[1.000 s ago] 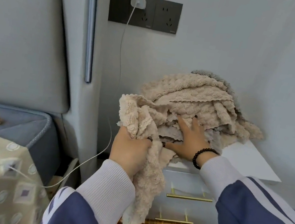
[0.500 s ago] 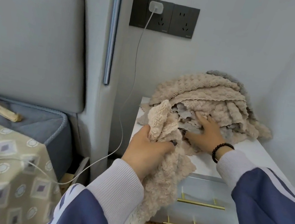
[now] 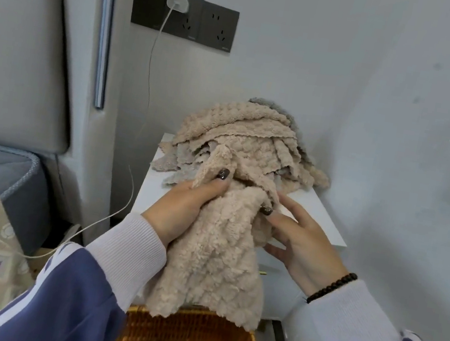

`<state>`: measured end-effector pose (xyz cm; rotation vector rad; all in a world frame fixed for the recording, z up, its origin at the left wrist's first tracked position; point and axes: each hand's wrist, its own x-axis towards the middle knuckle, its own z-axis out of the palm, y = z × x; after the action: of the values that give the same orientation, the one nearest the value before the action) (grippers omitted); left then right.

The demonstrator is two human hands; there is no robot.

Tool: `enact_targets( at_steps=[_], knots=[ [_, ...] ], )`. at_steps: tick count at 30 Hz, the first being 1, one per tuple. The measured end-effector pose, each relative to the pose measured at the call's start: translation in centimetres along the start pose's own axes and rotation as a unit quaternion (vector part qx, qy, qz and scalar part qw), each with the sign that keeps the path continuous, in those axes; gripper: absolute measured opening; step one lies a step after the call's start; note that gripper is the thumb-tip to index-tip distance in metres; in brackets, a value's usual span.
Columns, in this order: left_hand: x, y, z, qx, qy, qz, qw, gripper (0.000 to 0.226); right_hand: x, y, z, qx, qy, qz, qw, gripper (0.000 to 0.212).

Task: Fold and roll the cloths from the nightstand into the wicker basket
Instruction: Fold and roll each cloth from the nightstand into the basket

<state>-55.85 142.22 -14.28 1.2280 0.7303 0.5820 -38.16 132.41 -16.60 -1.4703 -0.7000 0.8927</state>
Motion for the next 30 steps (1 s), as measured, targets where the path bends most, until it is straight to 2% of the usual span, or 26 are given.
enact_targets(
  at_steps=[2, 4, 7, 8, 9, 12, 14, 17, 20, 25, 27, 30],
  knots=[
    [0.0, -0.3, 0.1, 0.02, 0.011, 0.01, 1.0, 0.037, -0.8, 0.3, -0.8, -0.059, 0.009, -0.006, 0.998, 0.03],
    [0.0, -0.8, 0.2, 0.094, 0.042, 0.034, 0.994, 0.039, -1.1, 0.2, -1.5, -0.107, 0.057, -0.031, 0.992, 0.008],
    [0.1, -1.6, 0.2, 0.226, 0.141, 0.063, 0.962, 0.048, -0.5, -0.4, -2.6, -0.075, 0.099, -0.046, 0.991, 0.043],
    [0.1, -1.8, 0.0, 0.249, 0.157, 0.079, 0.952, 0.046, -0.1, -0.5, -2.9, -0.057, 0.11, -0.049, 0.991, 0.054],
    [0.2, -1.9, -0.3, 0.261, 0.164, 0.096, 0.946, 0.039, 0.2, -0.5, -3.0, -0.038, 0.114, -0.052, 0.991, 0.055],
    [0.5, -2.0, -0.9, 0.275, 0.153, 0.148, 0.937, 0.018, 0.7, -0.6, -3.4, -0.031, 0.148, -0.044, 0.988, 0.025],
    [0.7, -2.2, -1.0, 0.298, 0.142, 0.171, 0.928, 0.03, 1.0, -0.7, -3.6, -0.036, 0.173, -0.055, 0.983, 0.016],
    [1.1, -2.8, -1.3, 0.325, 0.145, 0.189, 0.915, 0.044, 1.4, -1.0, -3.8, -0.039, 0.191, -0.07, 0.978, 0.021],
    [1.6, -2.6, -1.6, 0.311, 0.172, 0.197, 0.914, 0.046, 1.5, -1.4, -4.3, -0.063, 0.199, -0.075, 0.975, 0.03],
    [2.6, -2.2, -2.5, 0.3, 0.22, 0.188, 0.909, 0.046, 1.9, -1.7, -5.2, -0.085, 0.21, -0.067, 0.972, 0.031],
    [2.8, -2.1, -2.6, 0.299, 0.241, 0.185, 0.905, 0.044, 2.1, -1.8, -5.0, -0.141, 0.217, -0.078, 0.963, 0.023],
    [2.9, -2.2, -3.0, 0.3, 0.269, 0.166, 0.9, 0.044, 2.7, -1.5, -4.6, -0.238, 0.218, -0.091, 0.942, 0.041]
  ],
)
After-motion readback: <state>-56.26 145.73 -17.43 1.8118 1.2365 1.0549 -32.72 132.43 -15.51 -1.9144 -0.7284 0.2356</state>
